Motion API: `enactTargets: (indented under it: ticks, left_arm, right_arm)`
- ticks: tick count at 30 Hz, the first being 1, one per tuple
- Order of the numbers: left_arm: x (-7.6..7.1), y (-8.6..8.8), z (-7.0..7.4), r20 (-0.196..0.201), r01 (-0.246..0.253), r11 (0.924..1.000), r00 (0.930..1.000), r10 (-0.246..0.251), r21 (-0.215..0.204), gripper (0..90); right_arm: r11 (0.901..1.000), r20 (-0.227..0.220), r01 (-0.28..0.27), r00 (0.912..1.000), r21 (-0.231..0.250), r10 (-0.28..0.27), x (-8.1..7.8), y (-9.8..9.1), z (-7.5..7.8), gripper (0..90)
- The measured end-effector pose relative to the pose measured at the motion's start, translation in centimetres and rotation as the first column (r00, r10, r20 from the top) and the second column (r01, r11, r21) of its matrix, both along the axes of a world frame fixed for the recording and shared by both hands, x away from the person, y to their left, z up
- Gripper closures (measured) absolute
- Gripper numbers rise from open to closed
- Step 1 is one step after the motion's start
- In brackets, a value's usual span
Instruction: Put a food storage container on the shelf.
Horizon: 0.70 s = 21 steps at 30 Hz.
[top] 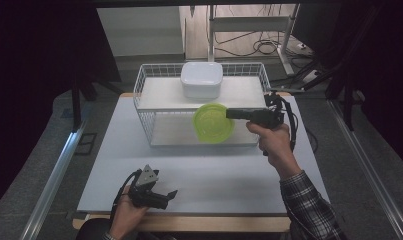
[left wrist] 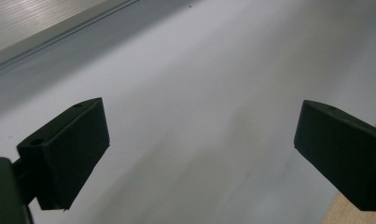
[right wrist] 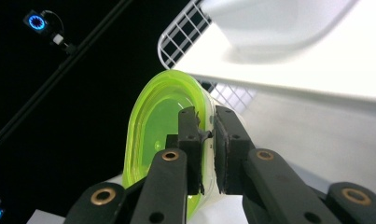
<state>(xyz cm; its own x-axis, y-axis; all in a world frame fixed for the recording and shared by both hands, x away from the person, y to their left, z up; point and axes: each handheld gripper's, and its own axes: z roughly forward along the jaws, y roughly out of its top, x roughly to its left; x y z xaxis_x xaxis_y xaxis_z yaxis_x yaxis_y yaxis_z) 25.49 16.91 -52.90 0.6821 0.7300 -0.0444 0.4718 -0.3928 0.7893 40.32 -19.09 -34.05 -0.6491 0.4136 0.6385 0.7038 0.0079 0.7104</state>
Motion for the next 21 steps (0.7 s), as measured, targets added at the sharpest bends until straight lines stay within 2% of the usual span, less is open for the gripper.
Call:
enactTargets:
  ticks: [9,14,21]
  left_arm:
    - [0.0,0.0,0.0,-0.006,0.002,1.0,1.0,-0.002,-0.004,3.1]
    - [0.0,0.0,0.0,-0.012,0.002,1.0,0.9999,-0.002,-0.009,3.1]
    - [0.0,0.0,0.0,-0.015,0.004,1.0,0.9999,-0.004,-0.009,3.1]
  right_arm:
    - [0.999,0.026,0.021,0.9994,0.04,-0.022,1.5,0.4,3.8,82.4]
    - [0.998,0.045,0.049,0.9977,0.04,-0.05,2.6,0.8,6.0,82.4]
    - [0.9953,0.061,0.089,0.994,0.038,-0.091,4.2,1.8,8.2,82.4]
